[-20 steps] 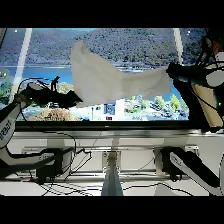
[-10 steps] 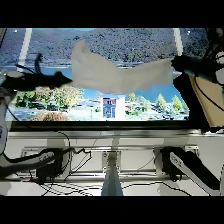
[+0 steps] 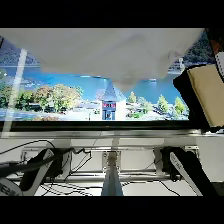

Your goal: Fold the clothes and pants, and hang the long-sleeved shirts on hangers.

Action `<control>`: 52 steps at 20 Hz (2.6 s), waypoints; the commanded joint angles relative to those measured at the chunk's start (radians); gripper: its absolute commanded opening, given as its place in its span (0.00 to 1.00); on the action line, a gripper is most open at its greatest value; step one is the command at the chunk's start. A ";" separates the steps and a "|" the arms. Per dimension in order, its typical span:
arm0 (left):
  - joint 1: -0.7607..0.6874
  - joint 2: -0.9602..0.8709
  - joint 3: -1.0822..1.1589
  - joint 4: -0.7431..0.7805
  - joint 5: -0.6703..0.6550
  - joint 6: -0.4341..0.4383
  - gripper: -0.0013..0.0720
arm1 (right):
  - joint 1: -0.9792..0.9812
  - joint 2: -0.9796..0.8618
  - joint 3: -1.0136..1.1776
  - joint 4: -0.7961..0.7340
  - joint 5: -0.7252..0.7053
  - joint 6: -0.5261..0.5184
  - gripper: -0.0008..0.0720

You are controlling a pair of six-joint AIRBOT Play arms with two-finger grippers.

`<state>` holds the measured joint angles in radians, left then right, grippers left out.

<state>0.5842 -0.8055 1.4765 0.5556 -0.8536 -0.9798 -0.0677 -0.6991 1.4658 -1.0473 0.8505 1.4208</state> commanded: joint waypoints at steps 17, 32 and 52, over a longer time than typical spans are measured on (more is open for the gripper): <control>-0.303 -0.635 0.024 0.458 -0.205 -0.027 0.03 | 0.000 -0.607 0.050 -0.061 0.227 0.002 0.02; -0.341 -0.928 0.020 0.589 -0.601 -0.086 0.04 | 0.003 -0.956 0.043 -0.125 0.668 -0.003 0.04; 0.205 -0.306 -0.635 0.405 -0.339 -0.039 0.60 | -0.145 -0.229 -1.059 0.127 0.205 -0.076 0.44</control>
<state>0.6968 -1.1942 1.0149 0.9913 -1.2736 -1.0470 -0.1997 -1.0290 0.6735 -1.1400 1.2167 1.3464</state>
